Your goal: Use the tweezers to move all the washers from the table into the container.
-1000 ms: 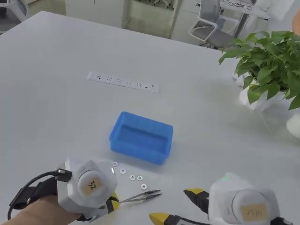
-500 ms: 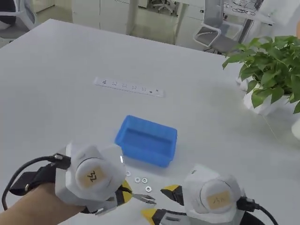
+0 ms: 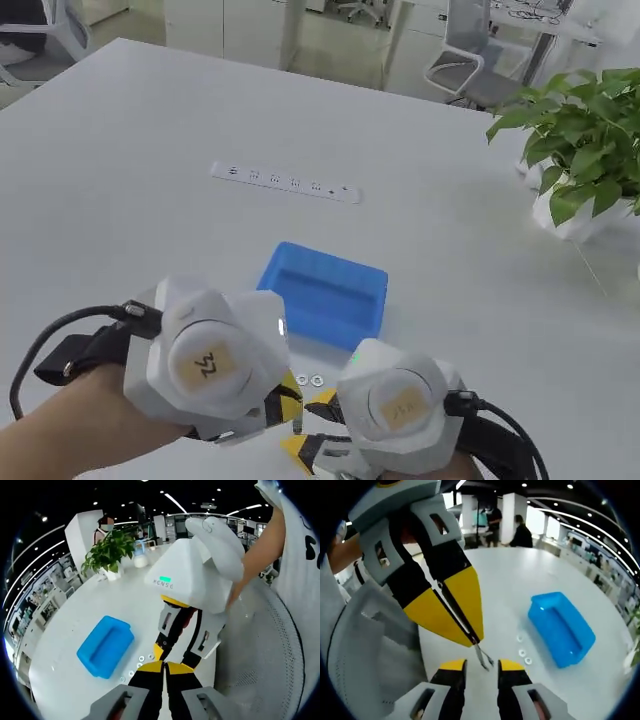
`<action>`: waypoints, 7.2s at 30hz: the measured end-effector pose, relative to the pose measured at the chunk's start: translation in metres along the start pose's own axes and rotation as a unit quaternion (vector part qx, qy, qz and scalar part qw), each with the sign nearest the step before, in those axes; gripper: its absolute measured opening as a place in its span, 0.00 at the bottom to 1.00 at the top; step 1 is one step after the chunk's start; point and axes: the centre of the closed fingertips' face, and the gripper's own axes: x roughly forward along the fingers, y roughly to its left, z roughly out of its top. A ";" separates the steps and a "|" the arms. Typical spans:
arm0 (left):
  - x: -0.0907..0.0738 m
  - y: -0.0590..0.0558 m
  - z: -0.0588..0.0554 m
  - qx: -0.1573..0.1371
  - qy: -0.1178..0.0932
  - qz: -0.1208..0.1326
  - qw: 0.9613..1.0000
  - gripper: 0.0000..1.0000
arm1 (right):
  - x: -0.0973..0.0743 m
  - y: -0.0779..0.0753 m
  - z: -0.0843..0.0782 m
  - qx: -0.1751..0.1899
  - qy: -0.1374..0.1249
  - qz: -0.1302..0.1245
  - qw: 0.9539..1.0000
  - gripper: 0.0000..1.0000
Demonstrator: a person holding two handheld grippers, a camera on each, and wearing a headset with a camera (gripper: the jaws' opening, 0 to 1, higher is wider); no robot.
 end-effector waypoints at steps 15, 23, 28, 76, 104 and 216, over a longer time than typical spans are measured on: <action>0.004 0.008 -0.001 0.010 -0.010 0.008 1.000 0.00 | 0.011 -0.005 0.007 -0.054 0.003 0.009 0.998 0.06; -0.015 0.027 0.001 -0.100 -0.073 0.124 0.985 0.11 | 0.011 -0.011 0.008 -0.018 -0.004 0.006 1.000 0.05; -0.053 0.041 -0.020 -0.192 -0.117 0.230 0.947 0.38 | 0.006 -0.017 0.009 -0.009 -0.006 -0.001 1.000 0.05; -0.069 0.039 -0.104 -0.274 -0.036 0.337 0.900 0.88 | 0.048 -0.084 0.069 0.096 -0.064 -0.014 0.993 0.06; -0.067 0.036 -0.108 -0.263 -0.010 0.336 0.904 0.89 | 0.049 -0.083 0.061 0.091 -0.053 -0.031 0.994 0.06; -0.063 0.034 -0.114 -0.253 0.014 0.332 0.909 0.90 | 0.049 -0.120 0.072 0.116 -0.059 -0.063 0.989 0.06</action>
